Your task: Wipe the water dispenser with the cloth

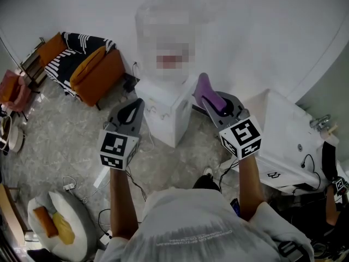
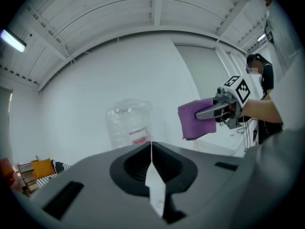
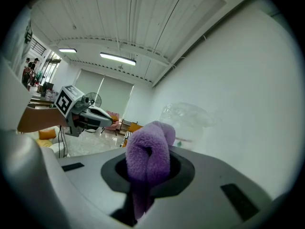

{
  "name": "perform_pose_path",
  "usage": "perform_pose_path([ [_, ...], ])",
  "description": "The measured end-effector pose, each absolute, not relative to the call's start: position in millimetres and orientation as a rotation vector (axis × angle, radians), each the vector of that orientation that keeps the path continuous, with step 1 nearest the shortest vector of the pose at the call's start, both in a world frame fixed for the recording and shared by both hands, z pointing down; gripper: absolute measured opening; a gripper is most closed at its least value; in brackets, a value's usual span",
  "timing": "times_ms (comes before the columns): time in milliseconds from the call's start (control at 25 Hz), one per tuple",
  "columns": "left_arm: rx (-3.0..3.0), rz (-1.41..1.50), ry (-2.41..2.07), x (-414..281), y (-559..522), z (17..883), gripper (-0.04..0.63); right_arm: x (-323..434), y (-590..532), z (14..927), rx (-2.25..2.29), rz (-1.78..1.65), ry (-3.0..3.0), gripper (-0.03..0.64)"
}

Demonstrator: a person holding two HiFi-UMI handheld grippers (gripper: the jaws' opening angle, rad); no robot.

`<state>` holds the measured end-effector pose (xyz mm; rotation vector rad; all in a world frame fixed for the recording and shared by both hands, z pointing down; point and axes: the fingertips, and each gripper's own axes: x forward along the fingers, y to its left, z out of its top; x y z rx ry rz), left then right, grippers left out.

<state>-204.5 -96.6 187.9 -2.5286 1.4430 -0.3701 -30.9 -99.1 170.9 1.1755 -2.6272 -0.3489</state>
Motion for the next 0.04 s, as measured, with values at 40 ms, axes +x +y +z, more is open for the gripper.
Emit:
perform_pose_path([
  [40,-2.532,-0.372,1.443,-203.9,-97.4,188.7,0.017,-31.5,-99.8,171.8,1.169,-0.348,-2.628,0.058],
])
